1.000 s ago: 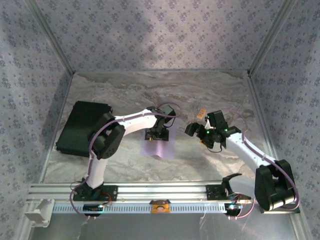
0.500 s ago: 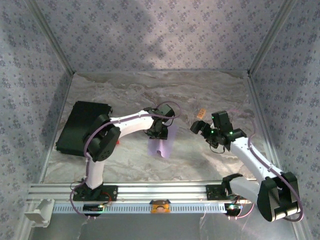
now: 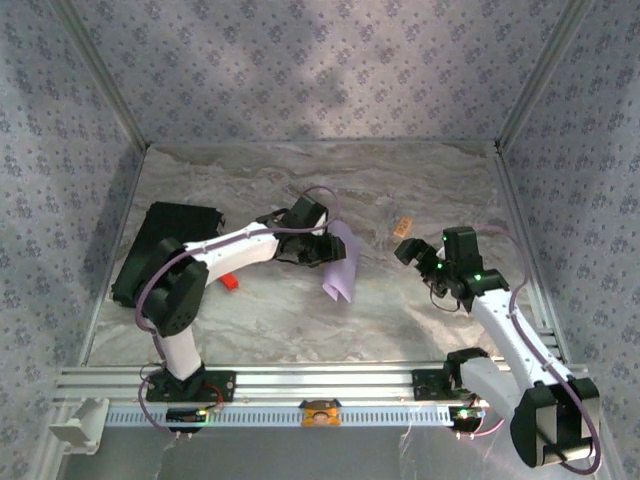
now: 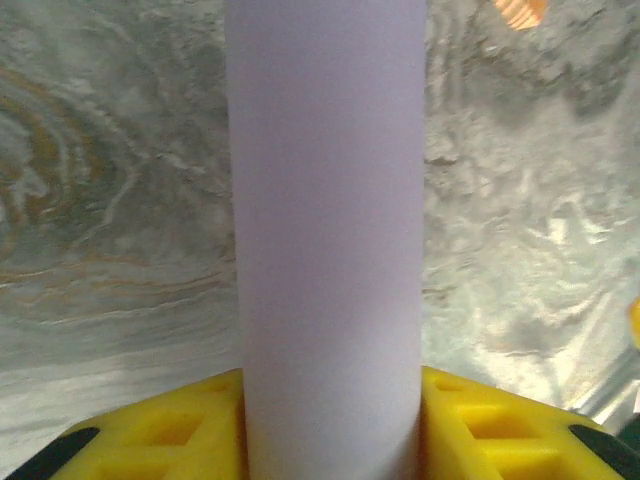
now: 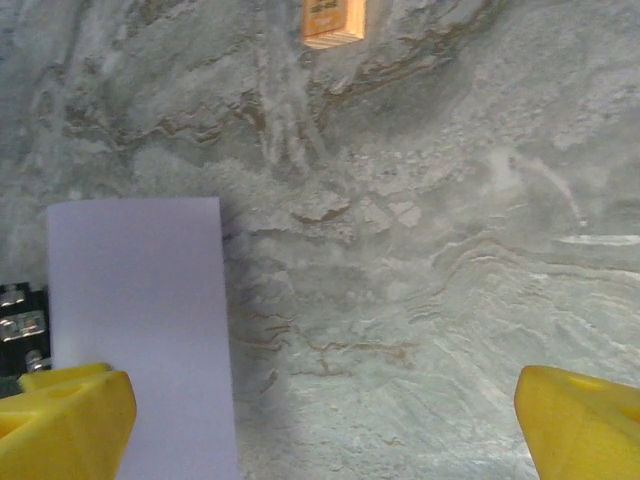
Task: Fold a paper plane with a square sheet of paper (pick it up from the middle)
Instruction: First fold the square sheet of paper in half at the center of the table.
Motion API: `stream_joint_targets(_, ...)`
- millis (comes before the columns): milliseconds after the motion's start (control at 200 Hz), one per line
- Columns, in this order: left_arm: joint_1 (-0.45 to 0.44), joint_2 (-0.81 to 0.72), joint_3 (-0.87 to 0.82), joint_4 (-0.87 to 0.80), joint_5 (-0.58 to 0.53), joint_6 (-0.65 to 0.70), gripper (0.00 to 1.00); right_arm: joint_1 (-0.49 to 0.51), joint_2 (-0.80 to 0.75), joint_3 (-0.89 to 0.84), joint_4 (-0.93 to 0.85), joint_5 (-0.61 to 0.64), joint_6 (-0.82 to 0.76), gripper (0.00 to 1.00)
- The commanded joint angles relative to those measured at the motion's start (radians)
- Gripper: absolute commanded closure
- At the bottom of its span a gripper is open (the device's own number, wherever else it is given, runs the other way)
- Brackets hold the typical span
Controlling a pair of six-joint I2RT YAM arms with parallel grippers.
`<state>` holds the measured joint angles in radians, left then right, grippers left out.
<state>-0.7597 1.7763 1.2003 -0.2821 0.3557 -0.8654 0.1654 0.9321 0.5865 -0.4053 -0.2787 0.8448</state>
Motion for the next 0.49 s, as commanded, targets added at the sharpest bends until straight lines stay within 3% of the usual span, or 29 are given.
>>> stream_joint_targets(0,0.0,-0.011,-0.042,0.184,0.12,-0.074,0.58,-0.018,-0.028,-0.014,0.067,-0.103,-0.046,0.01)
stream_joint_targets(170,-0.003,0.02,-0.135,0.43,0.186,-0.189,0.58,-0.032,-0.021,-0.009,0.08,-0.153,-0.077,0.03)
stream_joint_targets(490,-0.044,0.086,-0.173,0.528,0.135,-0.263,0.59,-0.034,0.019,-0.02,0.137,-0.258,-0.099,0.05)
